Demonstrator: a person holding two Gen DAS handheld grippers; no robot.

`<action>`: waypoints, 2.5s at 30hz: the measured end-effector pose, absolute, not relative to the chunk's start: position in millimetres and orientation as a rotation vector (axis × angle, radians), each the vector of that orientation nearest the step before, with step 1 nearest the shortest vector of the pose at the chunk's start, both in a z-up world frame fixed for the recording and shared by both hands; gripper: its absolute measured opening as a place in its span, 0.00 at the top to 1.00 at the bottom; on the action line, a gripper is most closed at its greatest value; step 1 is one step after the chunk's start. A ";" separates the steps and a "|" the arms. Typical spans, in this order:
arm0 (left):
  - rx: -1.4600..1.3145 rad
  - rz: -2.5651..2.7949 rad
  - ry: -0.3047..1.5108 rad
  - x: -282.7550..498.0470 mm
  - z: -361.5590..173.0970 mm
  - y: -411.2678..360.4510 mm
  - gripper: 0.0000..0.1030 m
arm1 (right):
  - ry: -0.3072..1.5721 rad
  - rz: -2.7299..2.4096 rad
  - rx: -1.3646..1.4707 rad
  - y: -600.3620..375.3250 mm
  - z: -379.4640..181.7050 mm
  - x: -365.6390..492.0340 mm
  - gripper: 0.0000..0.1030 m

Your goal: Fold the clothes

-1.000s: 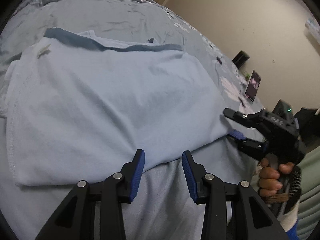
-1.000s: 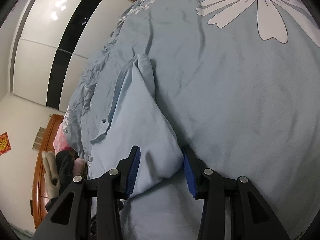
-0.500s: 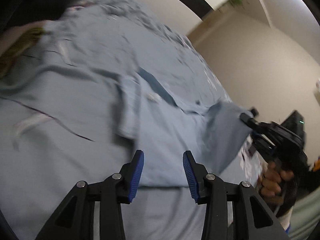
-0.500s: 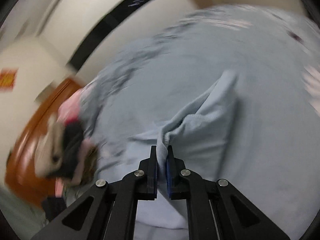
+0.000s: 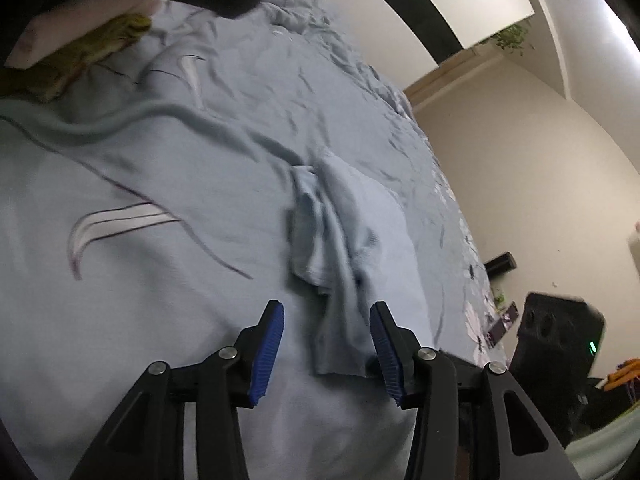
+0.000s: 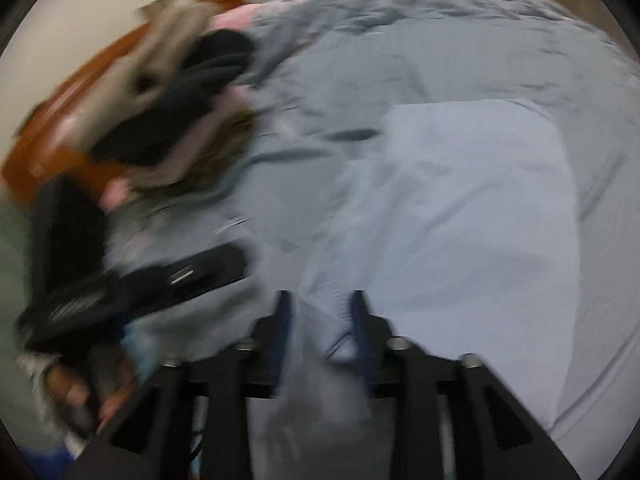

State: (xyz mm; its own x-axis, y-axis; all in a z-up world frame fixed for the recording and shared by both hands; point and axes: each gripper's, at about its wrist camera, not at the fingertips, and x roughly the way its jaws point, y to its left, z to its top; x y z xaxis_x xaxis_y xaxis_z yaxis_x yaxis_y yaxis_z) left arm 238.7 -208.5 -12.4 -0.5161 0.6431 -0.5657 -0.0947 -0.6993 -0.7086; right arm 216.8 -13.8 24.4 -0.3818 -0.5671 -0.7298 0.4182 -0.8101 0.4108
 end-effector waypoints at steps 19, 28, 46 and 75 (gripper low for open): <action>-1.298 2.482 -0.609 238.5 -3.3 -192.3 0.47 | -0.882 -2.303 1.348 125.1 -33.1 228.2 0.55; -1.259 2.395 -0.745 230.0 -5.1 -204.2 0.47 | -1.087 -2.173 1.266 136.1 -36.5 226.7 0.92; -1.355 2.049 -0.599 87.1 -27.4 -76.6 0.45 | -0.975 -2.309 1.458 319.4 -6.8 162.5 0.86; -1.390 2.205 -0.699 110.8 4.2 -13.9 0.84 | -1.252 -1.982 0.922 335.5 -51.5 223.2 0.95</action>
